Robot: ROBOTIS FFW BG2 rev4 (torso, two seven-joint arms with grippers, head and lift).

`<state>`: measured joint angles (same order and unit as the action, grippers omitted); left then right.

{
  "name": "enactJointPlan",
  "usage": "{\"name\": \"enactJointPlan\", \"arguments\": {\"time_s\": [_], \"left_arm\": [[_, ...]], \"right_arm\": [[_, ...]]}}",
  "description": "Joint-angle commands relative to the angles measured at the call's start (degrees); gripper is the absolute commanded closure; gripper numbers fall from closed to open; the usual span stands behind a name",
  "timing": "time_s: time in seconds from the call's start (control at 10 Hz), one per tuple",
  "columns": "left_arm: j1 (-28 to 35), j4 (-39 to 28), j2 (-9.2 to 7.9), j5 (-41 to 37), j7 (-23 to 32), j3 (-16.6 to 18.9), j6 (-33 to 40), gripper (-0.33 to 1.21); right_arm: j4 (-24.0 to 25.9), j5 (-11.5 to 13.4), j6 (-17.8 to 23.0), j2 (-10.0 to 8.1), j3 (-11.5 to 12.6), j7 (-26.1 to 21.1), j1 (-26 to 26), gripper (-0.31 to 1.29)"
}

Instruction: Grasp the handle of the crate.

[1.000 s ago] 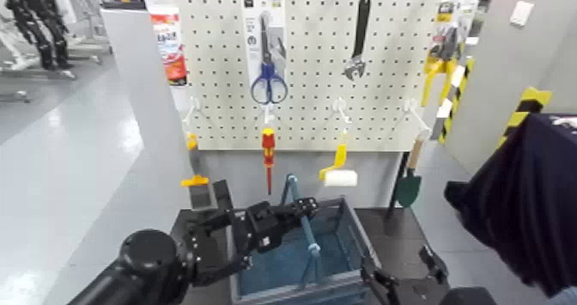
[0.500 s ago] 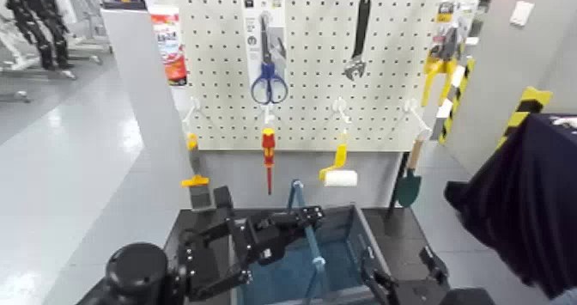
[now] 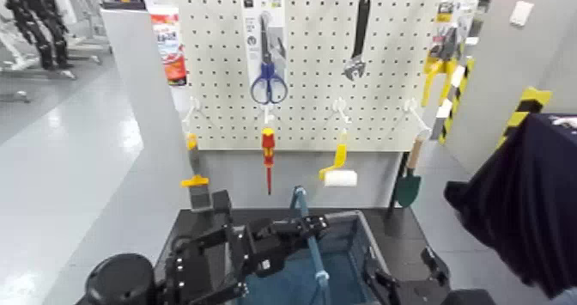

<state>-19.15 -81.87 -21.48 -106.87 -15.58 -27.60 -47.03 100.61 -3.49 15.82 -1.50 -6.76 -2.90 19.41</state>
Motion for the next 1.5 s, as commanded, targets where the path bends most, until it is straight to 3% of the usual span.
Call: {"name": "enactJointPlan", "arguments": {"time_s": [0.1,0.6,1.5], "left_arm": [[3.42,-4.61,-1.72,-2.81,2.49,1.06,0.45,1.14],[6.94,-9.71,-1.98,-4.57,5.56,3.08,0.54,1.14],[7.99,-9.80,-2.25,-5.36,6.62,3.08,0.45,1.14]], "right_arm": [[-0.15,-0.03,0.09,0.10,-0.10,0.00,0.01,0.14],[-0.24,0.23,0.18,0.27,-0.19,-0.17,0.01,0.14],[-0.33,0.85,0.00,0.27,-0.54,-1.23,-0.16,0.14]]}}
